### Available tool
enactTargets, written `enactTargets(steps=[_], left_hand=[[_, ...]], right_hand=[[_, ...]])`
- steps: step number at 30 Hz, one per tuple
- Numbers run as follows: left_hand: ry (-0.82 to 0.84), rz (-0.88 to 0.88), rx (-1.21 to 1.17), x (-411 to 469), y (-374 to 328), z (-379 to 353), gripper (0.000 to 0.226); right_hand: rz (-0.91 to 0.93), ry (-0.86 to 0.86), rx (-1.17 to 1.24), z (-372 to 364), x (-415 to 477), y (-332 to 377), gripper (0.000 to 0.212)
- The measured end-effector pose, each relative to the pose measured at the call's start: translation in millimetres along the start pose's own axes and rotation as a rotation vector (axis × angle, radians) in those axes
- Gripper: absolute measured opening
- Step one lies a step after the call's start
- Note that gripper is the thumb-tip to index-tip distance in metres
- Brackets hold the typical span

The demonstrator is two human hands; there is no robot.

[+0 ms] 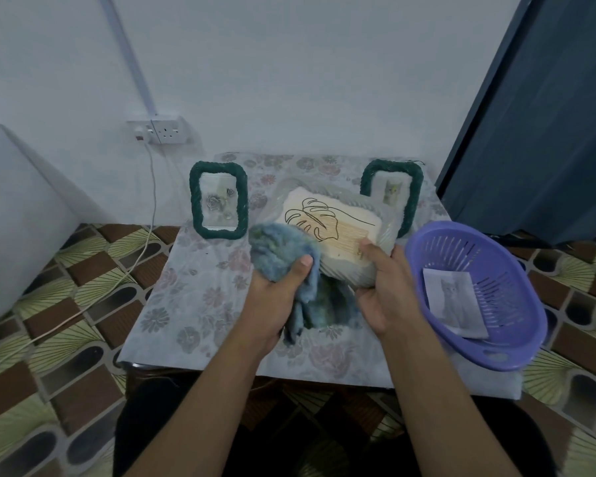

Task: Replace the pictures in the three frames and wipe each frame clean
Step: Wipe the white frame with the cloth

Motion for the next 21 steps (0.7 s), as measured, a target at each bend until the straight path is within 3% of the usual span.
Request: enactTargets(steps=[4, 10, 13, 18, 21], left_hand=[[-0.115, -0.136, -0.031, 0, 0, -6, 0.004], [-0.305, -0.254, -0.073, 9, -8, -10, 0.034], [-0.245, -0.228, -0.07, 10, -12, -9, 0.035], [-0.036, -0.101, -0.059, 4, -13, -3, 0.008], [-0.04, -0.113, -0.096, 1, -14, -5, 0.009]], right_hand=[[0.011, 0.037, -0.009, -4, 0, -1, 0.038], [0.003, 0.065, -0.004, -13, -5, -9, 0.039], [0.013, 0.045, 0.025, -13, -6, -9, 0.041], [0.054, 0.013, 0.032, -9, -5, 1, 0.042], [0.058, 0.025, 0.001, -9, -6, 4, 0.039]])
Point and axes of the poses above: each hand's wrist, its own x-axis towards the middle knuckle, its own z-axis out of the back of the hand, y = z × x, the point moved 1 cm from there along x, towards the middle knuckle, and after that the axes turned 11 degrees about -x, right-handed, at the moved point
